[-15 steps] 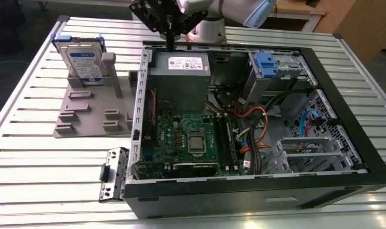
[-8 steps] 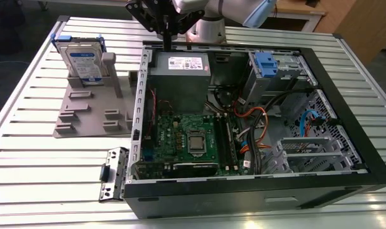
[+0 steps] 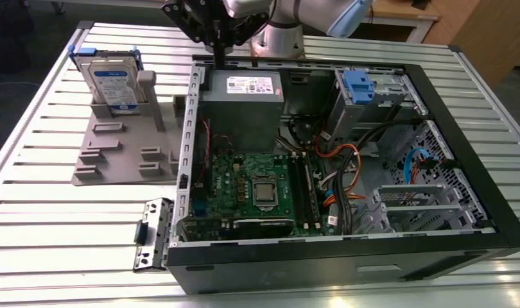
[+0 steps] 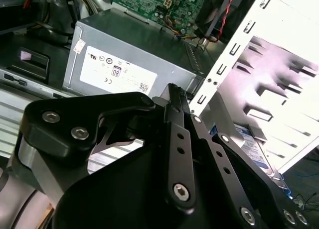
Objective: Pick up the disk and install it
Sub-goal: 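Reach for the disk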
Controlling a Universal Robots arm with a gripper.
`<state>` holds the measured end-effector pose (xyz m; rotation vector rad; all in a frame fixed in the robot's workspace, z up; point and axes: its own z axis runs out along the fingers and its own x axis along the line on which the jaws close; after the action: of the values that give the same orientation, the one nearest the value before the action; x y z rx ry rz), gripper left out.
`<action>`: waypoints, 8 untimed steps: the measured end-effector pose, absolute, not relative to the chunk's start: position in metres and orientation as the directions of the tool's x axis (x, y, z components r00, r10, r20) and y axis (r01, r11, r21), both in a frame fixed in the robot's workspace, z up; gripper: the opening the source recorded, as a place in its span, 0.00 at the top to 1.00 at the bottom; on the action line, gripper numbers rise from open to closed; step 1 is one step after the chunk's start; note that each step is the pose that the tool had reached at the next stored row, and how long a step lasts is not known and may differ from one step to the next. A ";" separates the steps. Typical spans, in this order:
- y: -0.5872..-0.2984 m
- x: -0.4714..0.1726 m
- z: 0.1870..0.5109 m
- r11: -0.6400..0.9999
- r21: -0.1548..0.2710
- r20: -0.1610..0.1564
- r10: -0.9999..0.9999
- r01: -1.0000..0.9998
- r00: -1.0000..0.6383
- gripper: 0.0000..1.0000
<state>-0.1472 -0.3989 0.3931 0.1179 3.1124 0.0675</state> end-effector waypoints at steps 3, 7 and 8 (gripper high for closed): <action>-0.399 -0.150 0.393 0.996 0.044 -0.025 0.076 0.075 -0.997 0.90; -0.399 -0.154 0.393 0.996 0.044 -0.025 0.076 0.075 -0.997 0.90; -0.399 -0.155 0.393 0.996 0.044 -0.025 0.076 0.075 -0.997 0.90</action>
<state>-0.1548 -0.3989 0.3929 0.1180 3.1124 0.0675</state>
